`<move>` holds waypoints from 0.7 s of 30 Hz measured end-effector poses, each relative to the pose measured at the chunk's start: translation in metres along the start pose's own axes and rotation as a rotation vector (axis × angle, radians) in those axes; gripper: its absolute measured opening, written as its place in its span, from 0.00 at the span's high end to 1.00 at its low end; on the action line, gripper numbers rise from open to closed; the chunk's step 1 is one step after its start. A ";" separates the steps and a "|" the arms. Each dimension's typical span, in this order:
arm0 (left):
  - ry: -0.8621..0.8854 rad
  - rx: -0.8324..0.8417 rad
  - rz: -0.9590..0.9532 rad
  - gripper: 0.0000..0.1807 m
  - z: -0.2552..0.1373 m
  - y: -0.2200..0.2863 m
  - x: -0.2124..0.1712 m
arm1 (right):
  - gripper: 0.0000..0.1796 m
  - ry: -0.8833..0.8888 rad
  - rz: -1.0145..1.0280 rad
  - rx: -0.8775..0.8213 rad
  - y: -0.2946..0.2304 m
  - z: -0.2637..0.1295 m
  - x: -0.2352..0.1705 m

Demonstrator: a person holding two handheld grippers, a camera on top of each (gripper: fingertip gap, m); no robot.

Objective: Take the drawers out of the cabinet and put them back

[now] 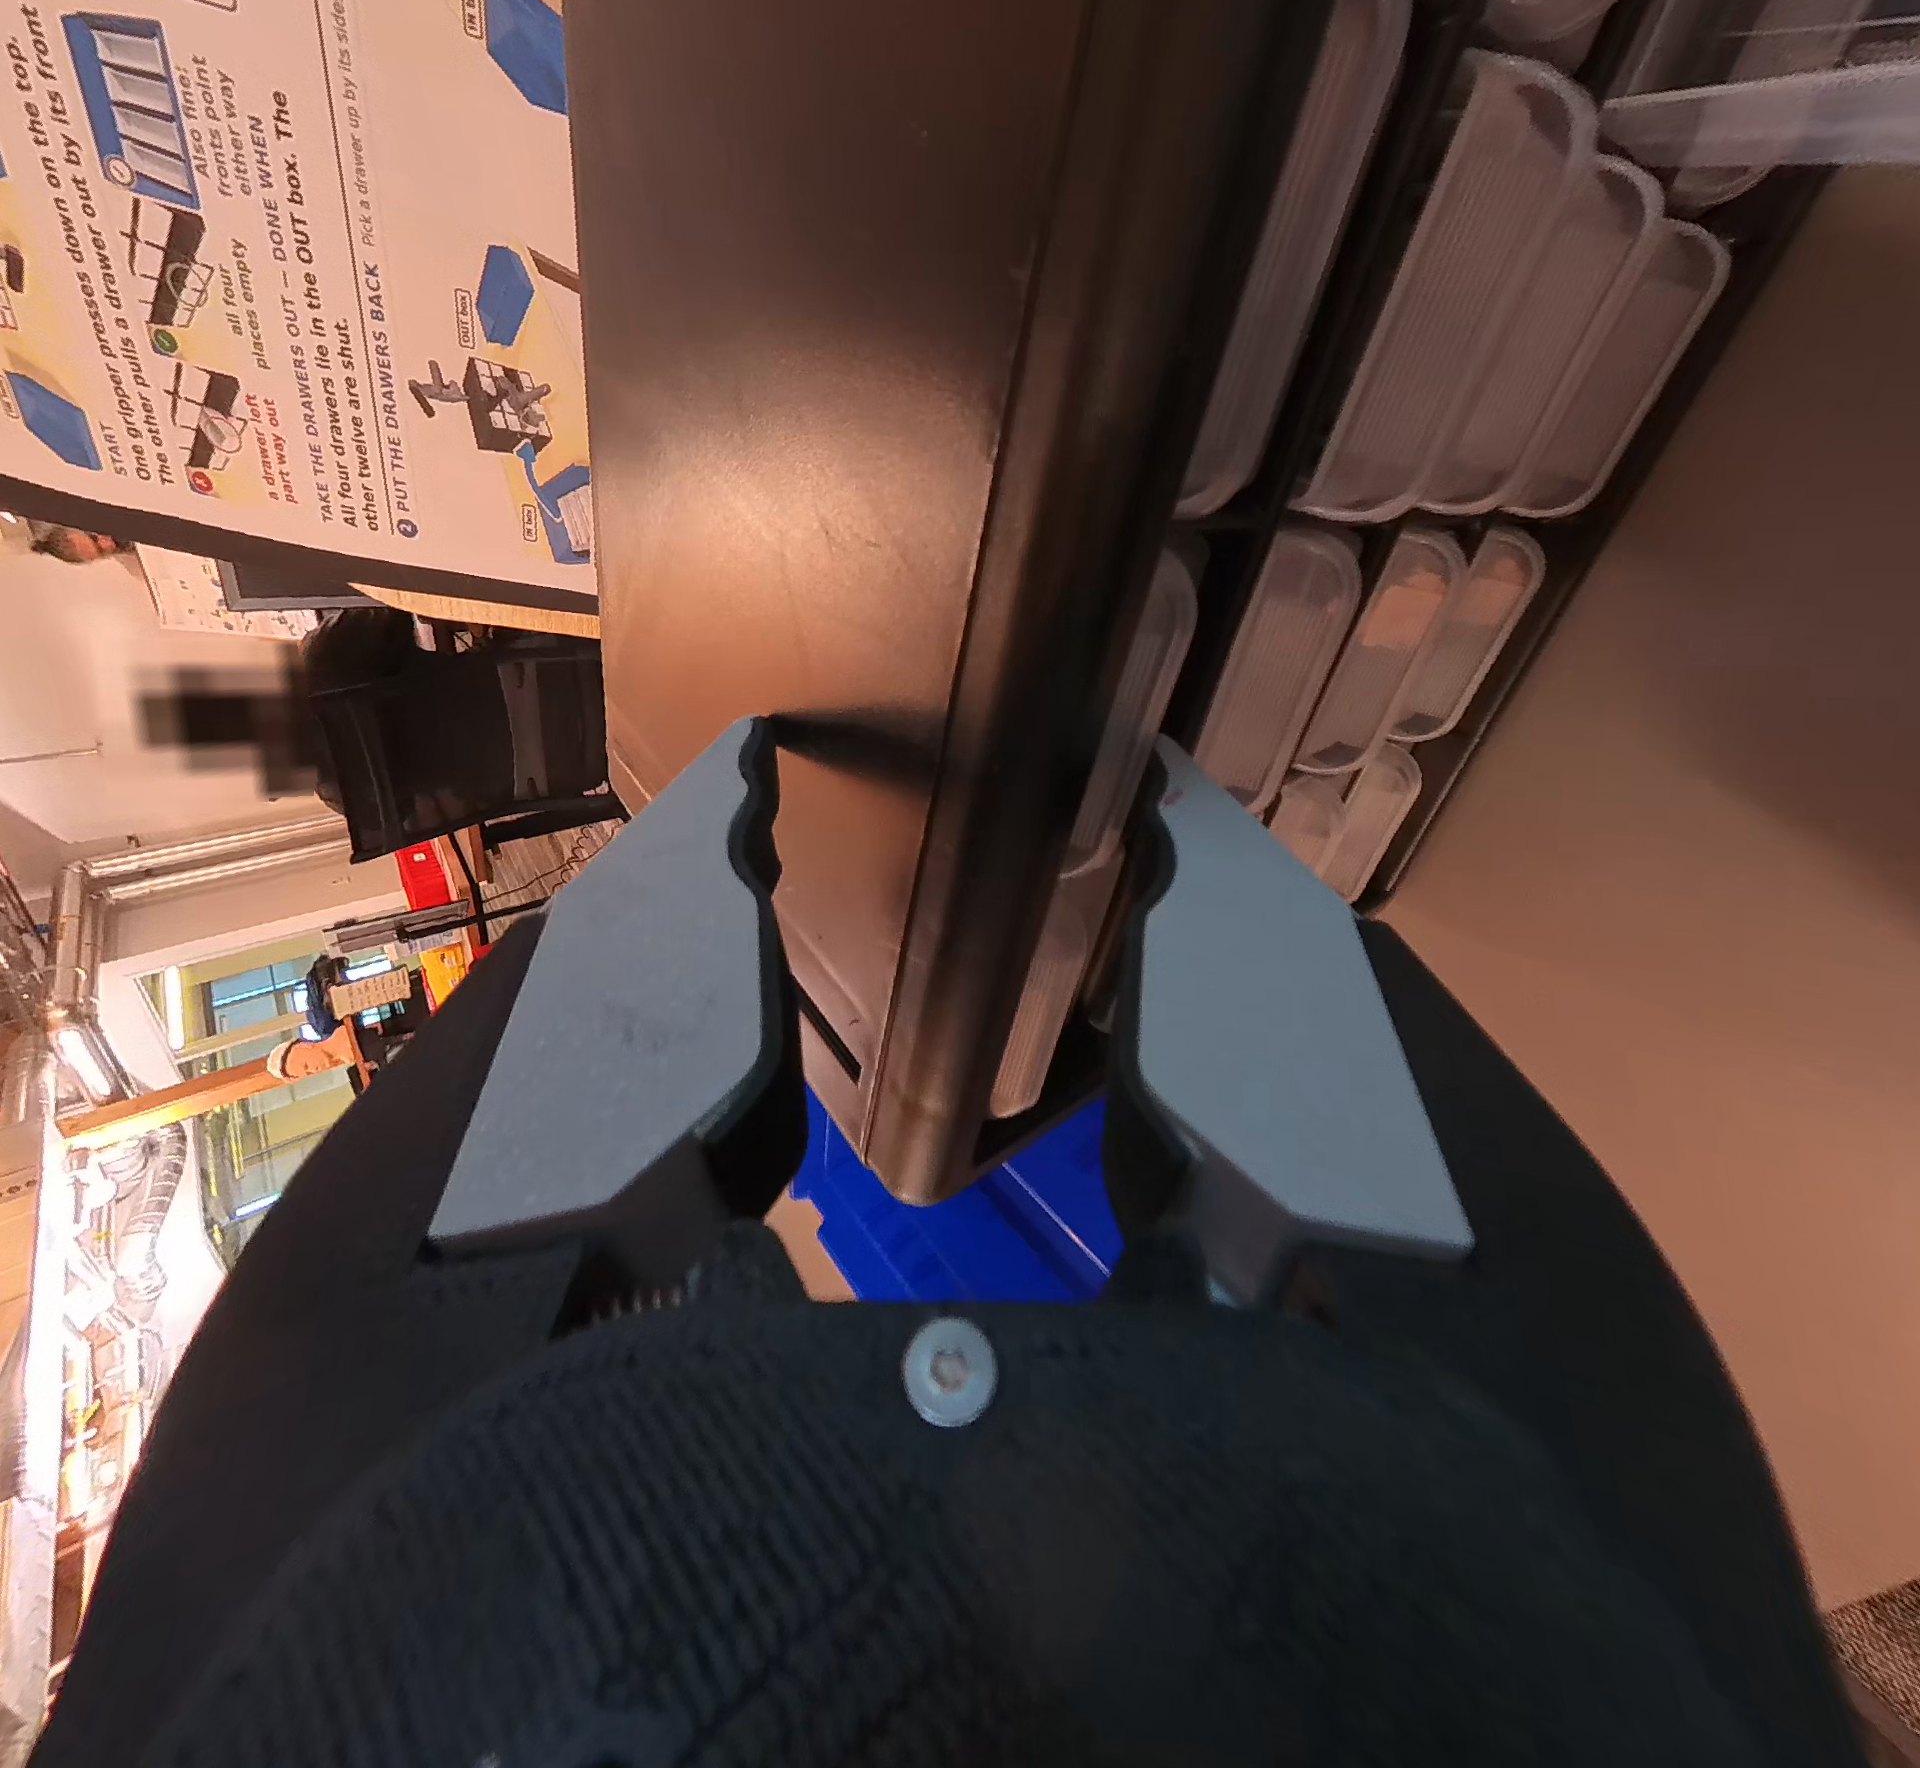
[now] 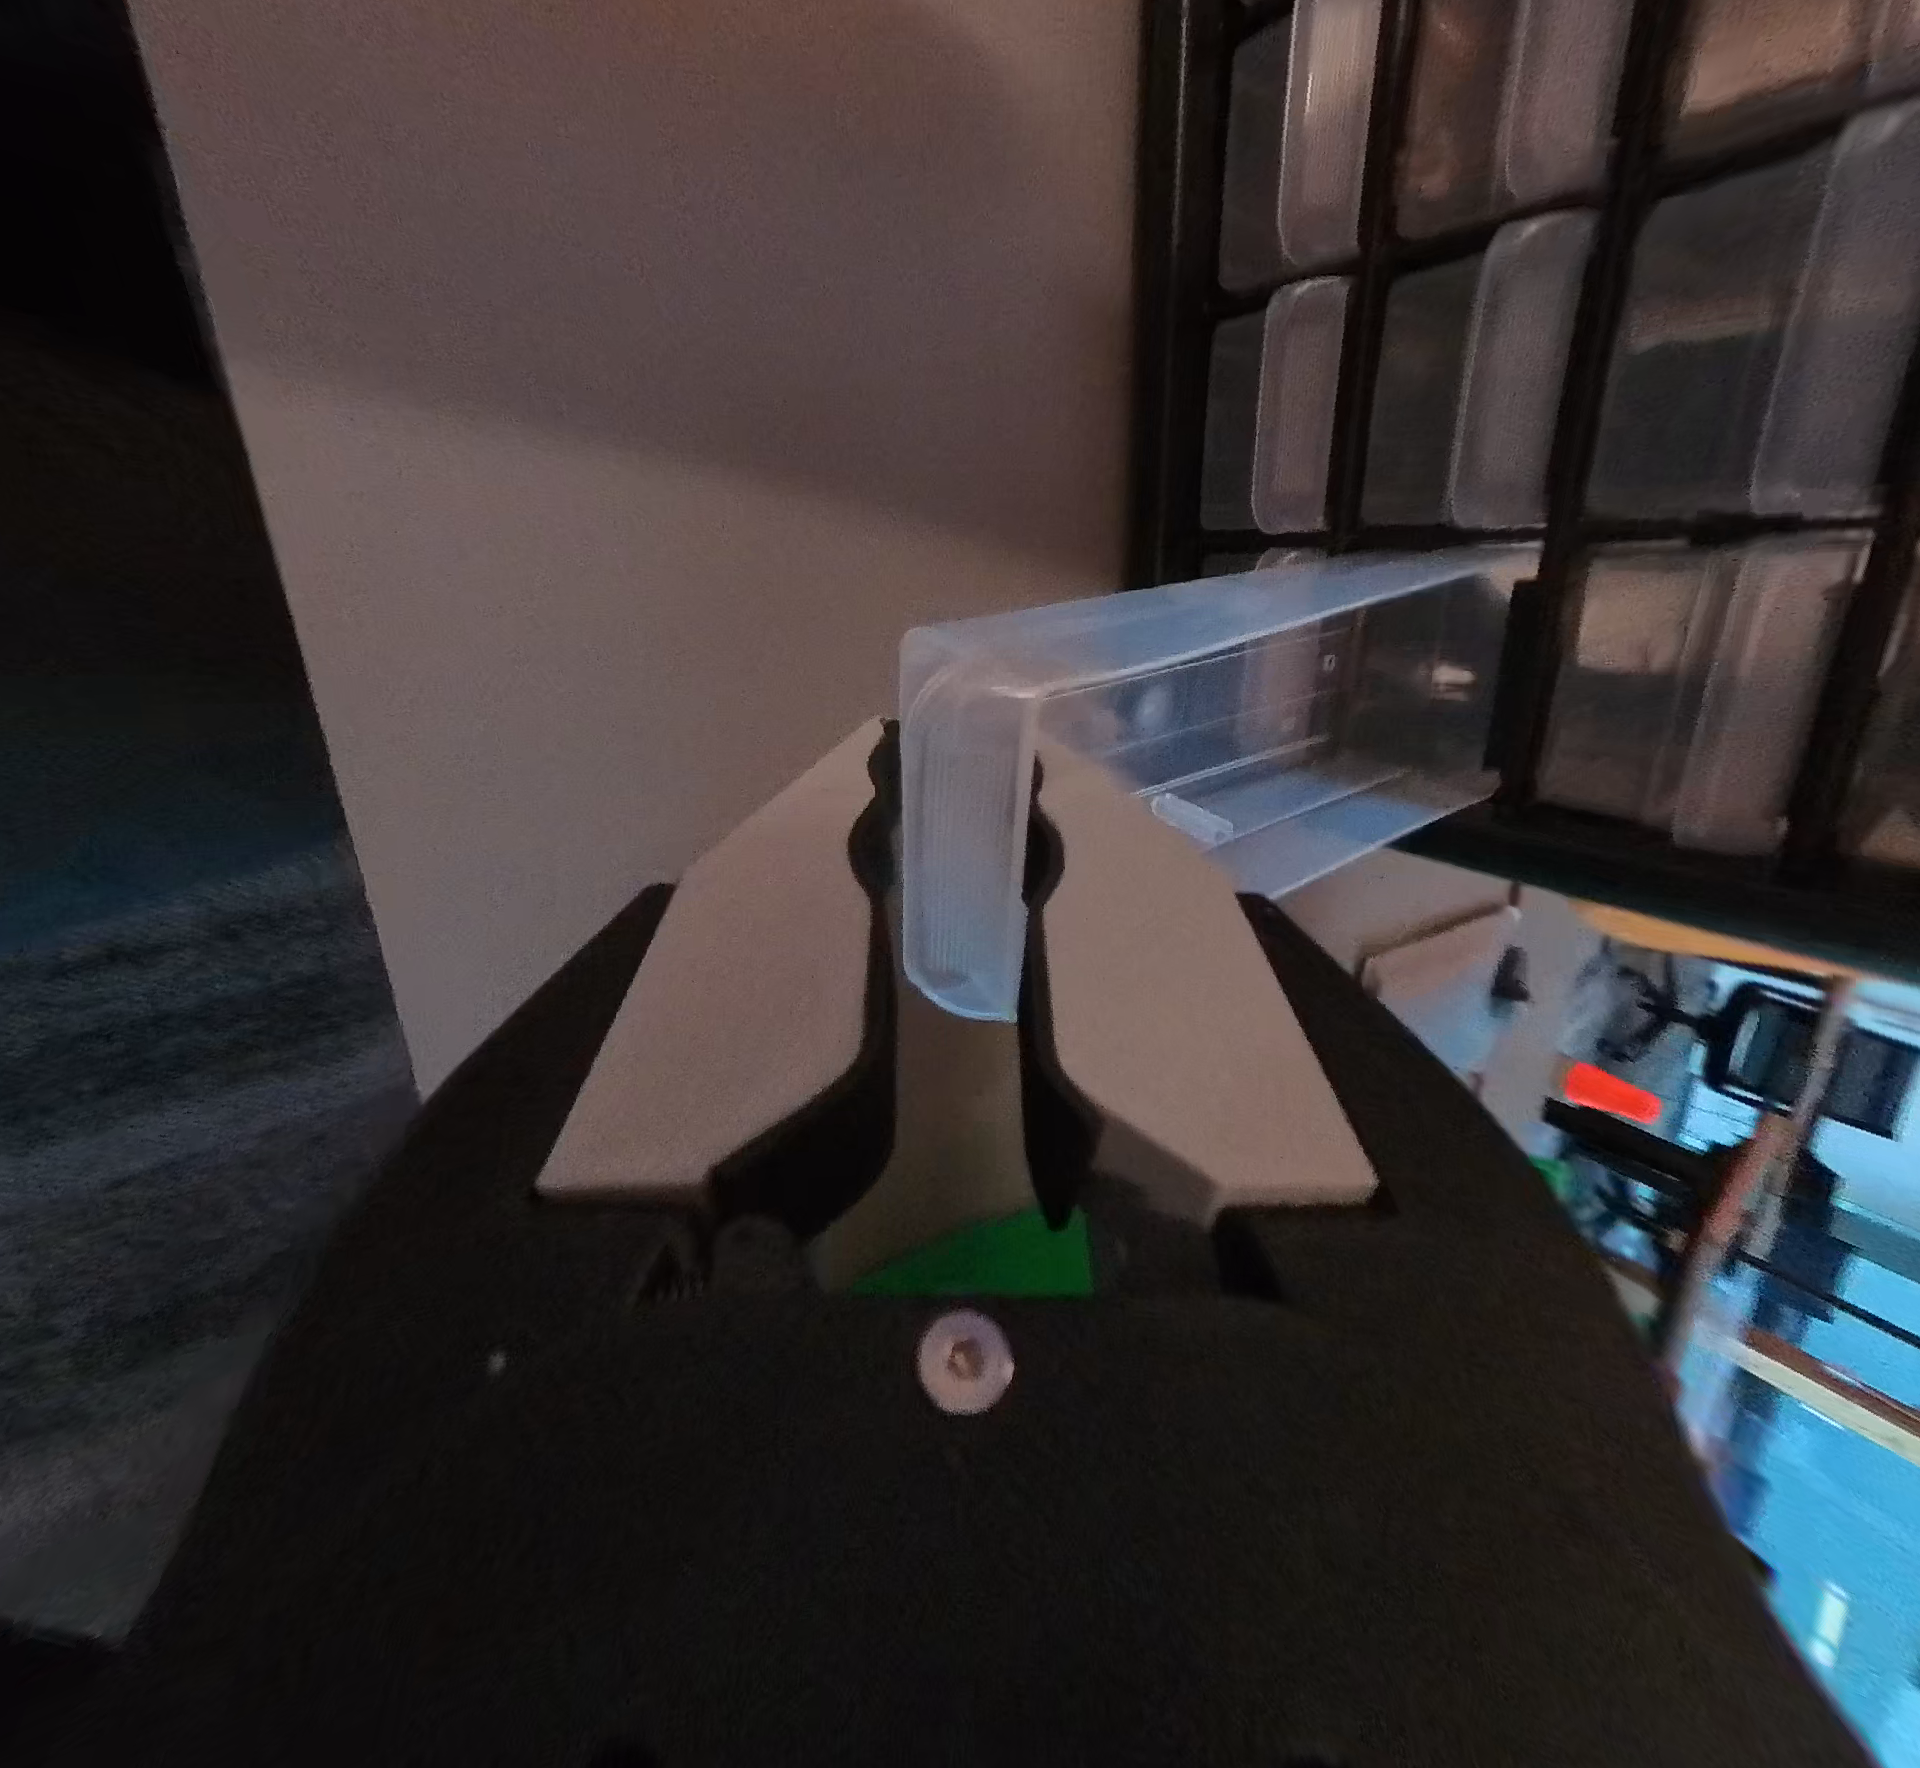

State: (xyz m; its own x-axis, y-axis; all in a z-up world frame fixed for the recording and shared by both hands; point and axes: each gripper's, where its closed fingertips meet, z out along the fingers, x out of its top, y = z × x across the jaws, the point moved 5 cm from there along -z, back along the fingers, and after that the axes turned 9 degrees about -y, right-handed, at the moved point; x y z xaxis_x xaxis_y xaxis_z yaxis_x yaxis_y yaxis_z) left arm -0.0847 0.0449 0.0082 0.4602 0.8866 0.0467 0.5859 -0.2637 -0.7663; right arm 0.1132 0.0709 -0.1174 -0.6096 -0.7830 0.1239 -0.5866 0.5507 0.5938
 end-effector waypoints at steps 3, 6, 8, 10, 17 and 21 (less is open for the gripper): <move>0.016 -0.003 -0.001 0.63 0.000 -0.001 -0.001 | 0.89 0.045 0.066 0.022 0.010 -0.004 -0.004; 0.022 -0.003 -0.006 0.63 0.000 0.000 -0.001 | 0.89 0.036 0.100 0.041 0.013 -0.003 -0.001; 0.022 -0.001 -0.008 0.63 0.000 0.000 -0.001 | 0.91 0.003 0.020 0.043 0.002 0.000 0.003; 0.022 0.000 -0.005 0.63 0.000 0.000 -0.001 | 0.91 -0.033 -0.064 -0.020 -0.003 0.005 0.005; 0.036 0.000 -0.009 0.63 0.001 0.000 -0.001 | 0.90 -0.053 -0.042 -0.008 0.000 0.001 0.008; 0.047 0.003 -0.014 0.63 0.001 0.000 -0.002 | 0.89 -0.011 0.101 0.039 0.014 0.003 0.008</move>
State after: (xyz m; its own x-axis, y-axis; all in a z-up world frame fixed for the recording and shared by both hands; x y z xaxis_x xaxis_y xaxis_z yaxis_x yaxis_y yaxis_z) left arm -0.0859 0.0435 0.0077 0.4828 0.8713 0.0879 0.5910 -0.2501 -0.7669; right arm 0.0984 0.0729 -0.1110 -0.6721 -0.7200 0.1727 -0.5424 0.6375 0.5471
